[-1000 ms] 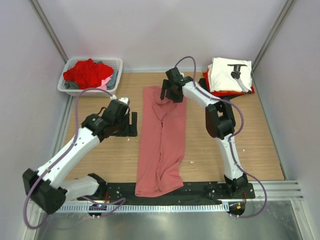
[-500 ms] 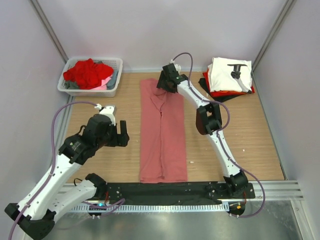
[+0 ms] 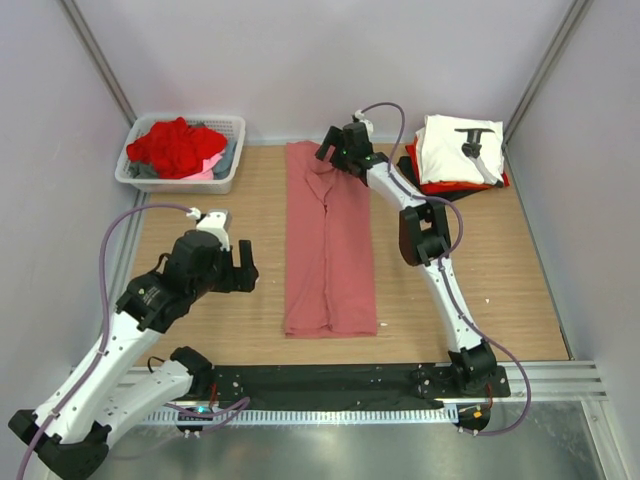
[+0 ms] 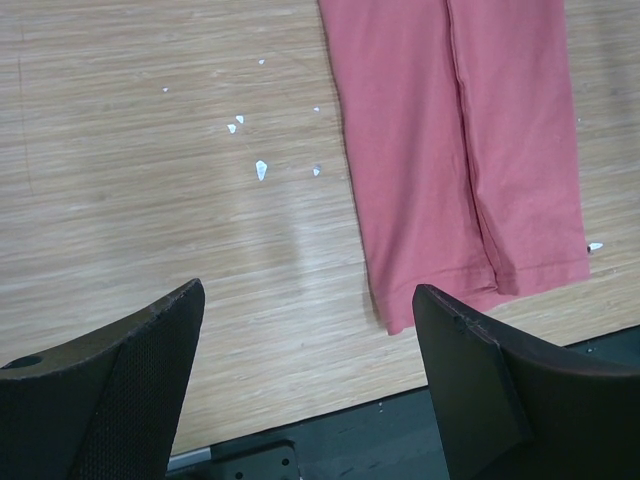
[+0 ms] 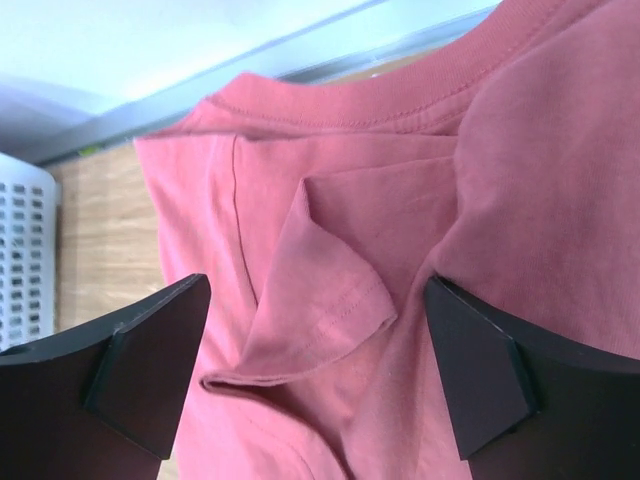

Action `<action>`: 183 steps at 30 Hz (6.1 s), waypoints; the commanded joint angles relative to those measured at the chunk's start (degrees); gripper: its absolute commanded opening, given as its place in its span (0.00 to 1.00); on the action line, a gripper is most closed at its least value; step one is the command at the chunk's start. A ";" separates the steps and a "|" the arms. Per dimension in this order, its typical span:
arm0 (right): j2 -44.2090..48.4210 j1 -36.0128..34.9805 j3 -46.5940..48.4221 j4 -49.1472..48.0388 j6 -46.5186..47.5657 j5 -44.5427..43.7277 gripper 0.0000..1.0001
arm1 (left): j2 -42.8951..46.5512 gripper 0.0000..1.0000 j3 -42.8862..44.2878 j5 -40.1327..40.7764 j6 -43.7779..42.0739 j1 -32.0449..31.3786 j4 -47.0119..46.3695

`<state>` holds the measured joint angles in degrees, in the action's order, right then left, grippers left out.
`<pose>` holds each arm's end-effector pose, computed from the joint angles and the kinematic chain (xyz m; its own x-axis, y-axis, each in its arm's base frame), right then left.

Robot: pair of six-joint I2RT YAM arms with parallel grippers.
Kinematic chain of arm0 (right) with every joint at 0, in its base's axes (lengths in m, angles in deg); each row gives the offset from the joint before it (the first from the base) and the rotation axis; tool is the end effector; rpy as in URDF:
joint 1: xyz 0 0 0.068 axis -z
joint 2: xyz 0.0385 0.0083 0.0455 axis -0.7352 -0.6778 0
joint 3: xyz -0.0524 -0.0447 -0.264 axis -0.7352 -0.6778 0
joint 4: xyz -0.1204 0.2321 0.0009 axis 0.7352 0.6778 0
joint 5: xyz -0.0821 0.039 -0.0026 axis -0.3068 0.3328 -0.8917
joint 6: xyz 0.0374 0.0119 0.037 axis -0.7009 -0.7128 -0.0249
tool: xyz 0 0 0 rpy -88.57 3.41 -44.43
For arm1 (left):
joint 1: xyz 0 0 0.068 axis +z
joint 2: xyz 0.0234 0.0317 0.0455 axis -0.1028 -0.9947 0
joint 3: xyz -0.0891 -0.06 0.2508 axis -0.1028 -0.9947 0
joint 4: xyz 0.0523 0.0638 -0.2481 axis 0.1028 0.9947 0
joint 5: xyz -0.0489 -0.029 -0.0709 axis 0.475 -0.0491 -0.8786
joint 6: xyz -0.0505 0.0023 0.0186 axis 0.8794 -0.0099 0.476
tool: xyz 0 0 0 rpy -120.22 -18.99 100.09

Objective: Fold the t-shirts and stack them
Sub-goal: Fold the tshirt

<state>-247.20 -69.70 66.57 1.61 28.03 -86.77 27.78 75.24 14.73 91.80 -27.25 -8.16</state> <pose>0.5662 0.2331 0.1563 -0.5902 0.4303 -0.6830 -0.0183 0.8388 0.5442 0.1247 -0.0739 0.3267 -0.6736 -0.0759 -0.7352 0.1455 0.9616 -0.2327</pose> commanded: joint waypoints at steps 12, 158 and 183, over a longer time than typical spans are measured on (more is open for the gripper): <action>43.45 -0.13 -28.26 11.03 7.83 0.19 0.99 | -7.49 0.83 0.68 -1.82 8.86 0.01 -0.97; 53.81 2.68 -73.64 -3.03 2.12 32.00 0.31 | -60.57 0.43 28.98 -26.01 7.72 8.36 -13.72; 56.87 2.86 -97.73 -6.81 3.35 21.55 0.11 | -62.52 0.32 10.87 -17.41 8.26 5.55 -15.92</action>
<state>-192.01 -66.61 -27.04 -11.35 29.12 -57.79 -34.90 89.34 -9.51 101.61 -19.79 -25.80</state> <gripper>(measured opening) 0.115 0.317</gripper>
